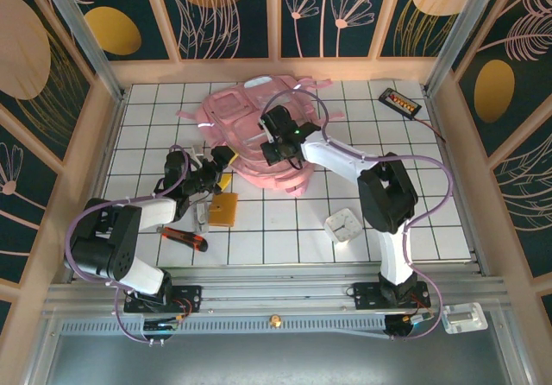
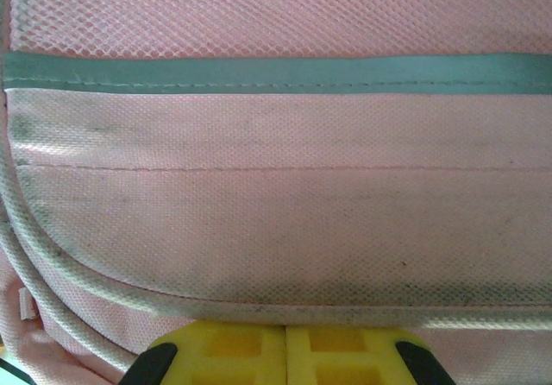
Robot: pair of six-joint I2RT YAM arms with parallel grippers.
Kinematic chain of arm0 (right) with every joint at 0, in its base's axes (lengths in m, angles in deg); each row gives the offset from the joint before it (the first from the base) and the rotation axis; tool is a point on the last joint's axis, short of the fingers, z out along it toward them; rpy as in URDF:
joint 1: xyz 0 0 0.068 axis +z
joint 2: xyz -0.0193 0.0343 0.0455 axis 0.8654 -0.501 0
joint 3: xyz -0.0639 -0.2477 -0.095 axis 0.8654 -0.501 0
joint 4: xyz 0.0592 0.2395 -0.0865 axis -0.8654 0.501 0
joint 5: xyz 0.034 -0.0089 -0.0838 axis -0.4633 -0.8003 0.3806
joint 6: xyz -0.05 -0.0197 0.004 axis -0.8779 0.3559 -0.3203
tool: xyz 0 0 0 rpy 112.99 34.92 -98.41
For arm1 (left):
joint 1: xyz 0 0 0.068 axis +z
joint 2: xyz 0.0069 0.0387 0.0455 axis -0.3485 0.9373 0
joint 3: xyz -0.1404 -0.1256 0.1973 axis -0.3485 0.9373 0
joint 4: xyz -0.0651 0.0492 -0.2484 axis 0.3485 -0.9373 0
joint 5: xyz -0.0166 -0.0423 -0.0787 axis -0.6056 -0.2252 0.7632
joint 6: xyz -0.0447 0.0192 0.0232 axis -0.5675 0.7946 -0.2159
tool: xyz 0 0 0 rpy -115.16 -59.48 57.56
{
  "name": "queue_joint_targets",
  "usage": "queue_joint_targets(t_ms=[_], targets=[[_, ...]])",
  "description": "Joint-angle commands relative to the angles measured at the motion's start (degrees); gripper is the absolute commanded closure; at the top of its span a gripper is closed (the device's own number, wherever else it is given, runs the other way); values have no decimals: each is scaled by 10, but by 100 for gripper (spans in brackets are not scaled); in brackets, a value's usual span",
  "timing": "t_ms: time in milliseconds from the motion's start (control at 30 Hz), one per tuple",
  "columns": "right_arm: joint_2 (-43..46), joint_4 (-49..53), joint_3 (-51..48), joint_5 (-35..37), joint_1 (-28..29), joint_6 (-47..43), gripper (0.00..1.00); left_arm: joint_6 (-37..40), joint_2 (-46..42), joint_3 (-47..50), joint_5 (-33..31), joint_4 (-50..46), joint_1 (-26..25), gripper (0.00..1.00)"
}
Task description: Pack the student bag
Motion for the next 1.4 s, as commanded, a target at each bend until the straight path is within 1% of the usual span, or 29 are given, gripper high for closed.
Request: queue_joint_targets(t_ms=[0, 100, 167, 233, 367, 633, 800, 833, 900, 967, 1067, 1100, 1133, 1200, 1367], targets=[[62, -44, -27, -4, -3, 45, 100, 3, -22, -28, 1, -8, -18, 1], [100, -83, -65, -28, -5, 87, 100, -17, -15, -49, -7, 8, -53, 1], [129, -123, -101, -39, -5, 120, 100, -46, -3, -53, -15, 47, -70, 1], [158, -164, -135, -62, -4, 146, 100, -68, 11, -52, -16, 80, -77, 1], [197, -209, -172, -70, 1, 176, 100, -90, 21, -49, -32, 110, -78, 1], [214, -234, -190, -80, 6, 194, 100, -130, 55, -65, -52, 146, -100, 20], [213, -237, -191, -78, 13, 194, 100, -160, 83, -50, -62, 188, -120, 26], [213, -237, -191, -77, 14, 193, 100, -161, 89, -49, -64, 192, -123, 29], [213, -239, -193, -76, 16, 192, 100, -169, 99, -47, -70, 206, -127, 41], [217, -241, -199, -66, 18, 190, 100, -178, 106, -44, -76, 222, -127, 59], [231, -249, -221, -44, 18, 183, 100, -182, 110, -42, -78, 238, -127, 76], [238, -255, -232, -24, 18, 178, 100, -182, 110, -42, -77, 238, -128, 85], [244, -264, -243, -10, 16, 174, 100, -179, 108, -42, -75, 238, -127, 99], [257, -280, -268, 9, 10, 171, 100, -172, 100, -37, -78, 235, -125, 100], [292, -348, -336, 27, -29, 165, 100, -163, 70, -32, -67, 211, -113, 100]])
